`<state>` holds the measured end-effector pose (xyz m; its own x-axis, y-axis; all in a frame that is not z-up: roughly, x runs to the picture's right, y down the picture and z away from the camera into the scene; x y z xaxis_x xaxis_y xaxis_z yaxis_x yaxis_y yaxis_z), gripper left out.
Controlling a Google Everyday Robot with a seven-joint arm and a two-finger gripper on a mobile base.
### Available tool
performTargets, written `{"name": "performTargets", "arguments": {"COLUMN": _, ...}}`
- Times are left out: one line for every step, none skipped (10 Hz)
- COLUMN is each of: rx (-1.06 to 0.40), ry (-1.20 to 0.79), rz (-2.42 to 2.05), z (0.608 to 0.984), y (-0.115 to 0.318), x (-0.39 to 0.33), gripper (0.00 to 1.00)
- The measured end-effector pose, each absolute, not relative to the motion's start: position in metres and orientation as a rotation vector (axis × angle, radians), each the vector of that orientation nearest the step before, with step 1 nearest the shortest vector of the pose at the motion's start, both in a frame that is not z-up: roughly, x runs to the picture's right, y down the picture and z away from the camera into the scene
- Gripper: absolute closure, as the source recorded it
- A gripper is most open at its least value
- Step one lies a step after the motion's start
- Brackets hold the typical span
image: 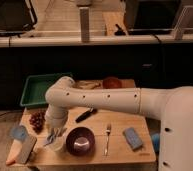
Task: Place towel in paper cup
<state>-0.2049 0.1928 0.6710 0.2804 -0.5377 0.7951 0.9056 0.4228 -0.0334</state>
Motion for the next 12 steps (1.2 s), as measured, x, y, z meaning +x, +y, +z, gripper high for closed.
{"name": "performTargets", "arguments": {"rx": -0.551, "ry": -0.791, "rz": -1.043, "z": 0.6692, "y": 0.1949, "x": -0.2056, "gripper": 0.49}}
{"name": "performTargets", "arguments": {"rx": -0.554, "ry": -0.785, "rz": -1.053, "z": 0.6676, "y": 0.1962, "x": -0.2062, "gripper": 0.40}}
{"name": "performTargets", "arguments": {"rx": -0.559, "ry": -0.777, "rz": -1.065, "z": 0.6662, "y": 0.1983, "x": -0.2061, "gripper": 0.27}}
{"name": "performTargets", "arguments": {"rx": -0.560, "ry": -0.774, "rz": -1.070, "z": 0.6657, "y": 0.1991, "x": -0.2055, "gripper": 0.22}}
{"name": "performTargets", "arguments": {"rx": -0.562, "ry": -0.770, "rz": -1.077, "z": 0.6649, "y": 0.1999, "x": -0.2046, "gripper": 0.20}}
{"name": "performTargets", "arguments": {"rx": -0.564, "ry": -0.768, "rz": -1.082, "z": 0.6644, "y": 0.2004, "x": -0.2043, "gripper": 0.20}}
{"name": "performTargets", "arguments": {"rx": -0.567, "ry": -0.768, "rz": -1.092, "z": 0.6642, "y": 0.2015, "x": -0.2045, "gripper": 0.20}}
{"name": "performTargets", "arguments": {"rx": -0.569, "ry": -0.768, "rz": -1.099, "z": 0.6638, "y": 0.2021, "x": -0.2057, "gripper": 0.20}}
{"name": "performTargets", "arguments": {"rx": -0.573, "ry": -0.759, "rz": -1.103, "z": 0.6641, "y": 0.2022, "x": -0.2059, "gripper": 0.20}}
{"name": "performTargets", "arguments": {"rx": -0.572, "ry": -0.747, "rz": -1.096, "z": 0.6639, "y": 0.2020, "x": -0.2056, "gripper": 0.20}}
{"name": "performTargets", "arguments": {"rx": -0.567, "ry": -0.742, "rz": -1.090, "z": 0.6638, "y": 0.2012, "x": -0.2047, "gripper": 0.20}}
{"name": "performTargets", "arguments": {"rx": -0.561, "ry": -0.739, "rz": -1.086, "z": 0.6629, "y": 0.2003, "x": -0.2053, "gripper": 0.20}}
